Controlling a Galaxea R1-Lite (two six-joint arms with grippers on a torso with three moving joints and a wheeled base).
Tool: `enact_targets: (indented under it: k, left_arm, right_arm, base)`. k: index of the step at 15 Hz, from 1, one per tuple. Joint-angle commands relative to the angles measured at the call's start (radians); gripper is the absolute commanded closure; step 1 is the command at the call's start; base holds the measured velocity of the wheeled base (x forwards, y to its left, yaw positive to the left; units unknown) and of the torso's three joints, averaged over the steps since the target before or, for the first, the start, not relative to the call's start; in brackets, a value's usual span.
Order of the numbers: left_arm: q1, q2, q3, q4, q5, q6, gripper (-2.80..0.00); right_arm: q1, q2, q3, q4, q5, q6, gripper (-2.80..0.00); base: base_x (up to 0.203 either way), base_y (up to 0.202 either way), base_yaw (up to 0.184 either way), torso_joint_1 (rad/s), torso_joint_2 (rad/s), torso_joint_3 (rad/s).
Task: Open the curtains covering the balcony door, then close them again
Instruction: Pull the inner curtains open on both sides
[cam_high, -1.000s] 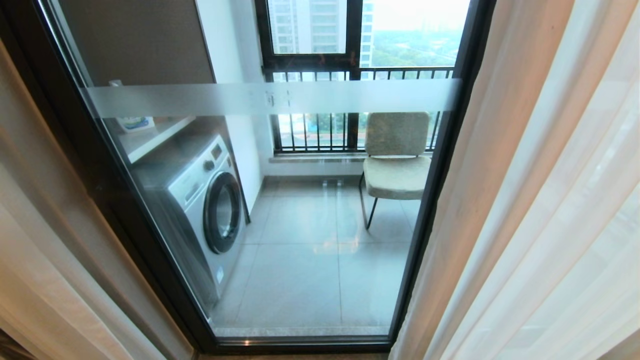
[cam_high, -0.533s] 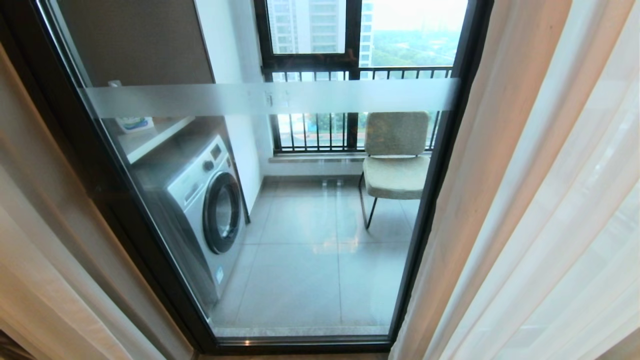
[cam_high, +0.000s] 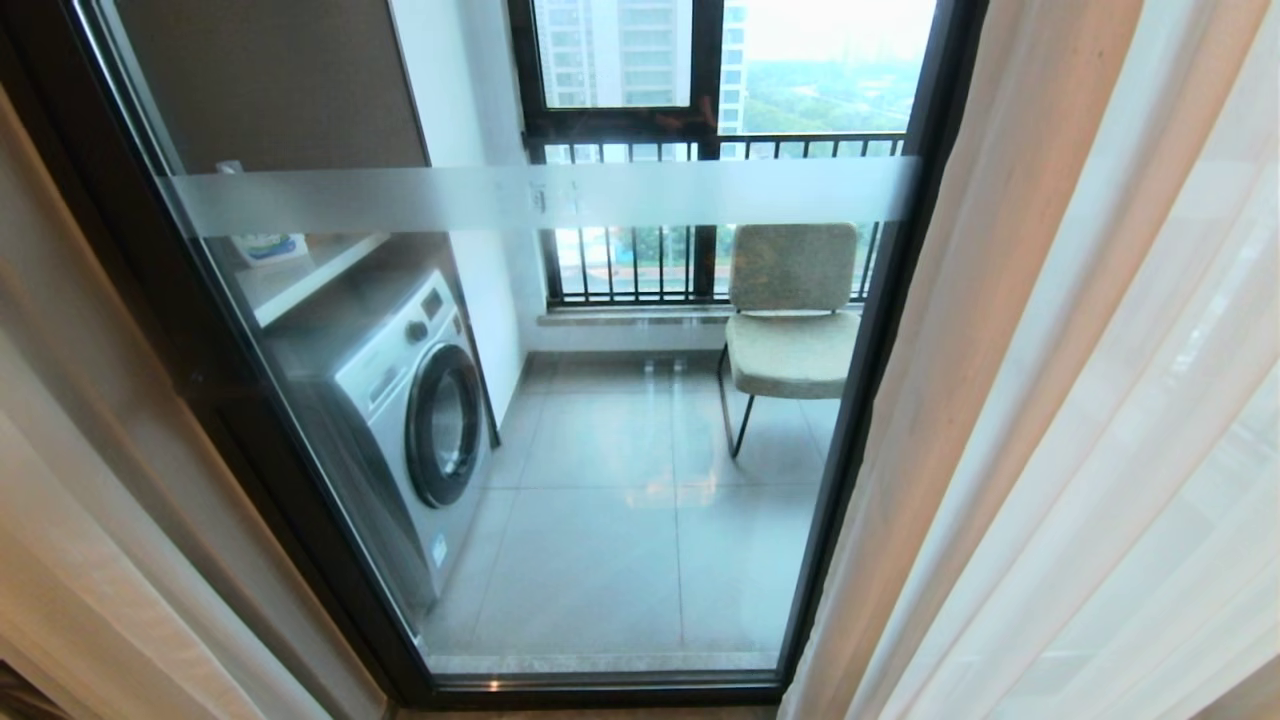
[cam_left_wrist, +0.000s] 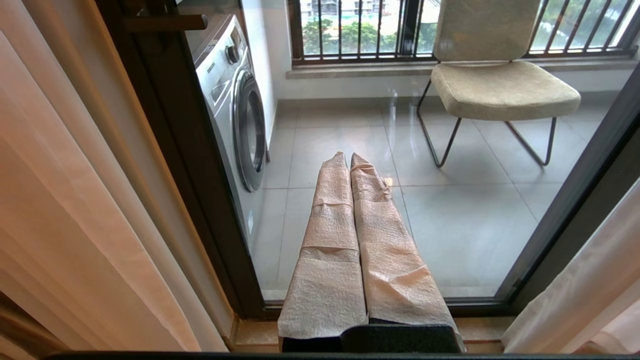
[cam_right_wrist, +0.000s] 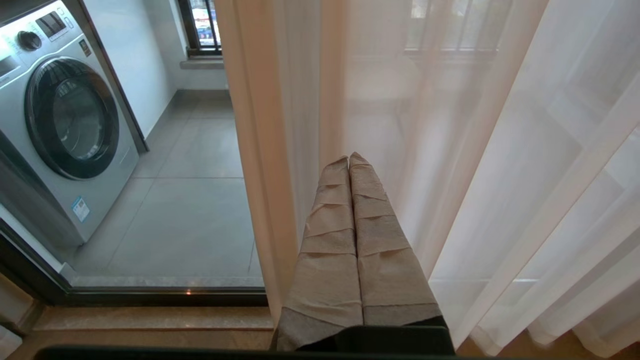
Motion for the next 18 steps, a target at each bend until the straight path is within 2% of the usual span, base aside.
enact_targets:
  k: [1,18]
  left_arm:
    - [0.000,-0.001,0.000,0.000,0.000,0.000,0.00]
    - [0.000,-0.001,0.000,0.000,0.000,0.000,0.00]
  right_arm:
    - [0.000,0.002,0.000,0.000,0.001,-0.001,0.00]
    - [0.000,0.000,0.000,-0.002,-0.001,-0.022,0.00]
  base:
    - [0.000,0.000,0.000,0.000,0.00,0.000]
    - [0.000,0.000,0.000,0.000,0.00,0.000]
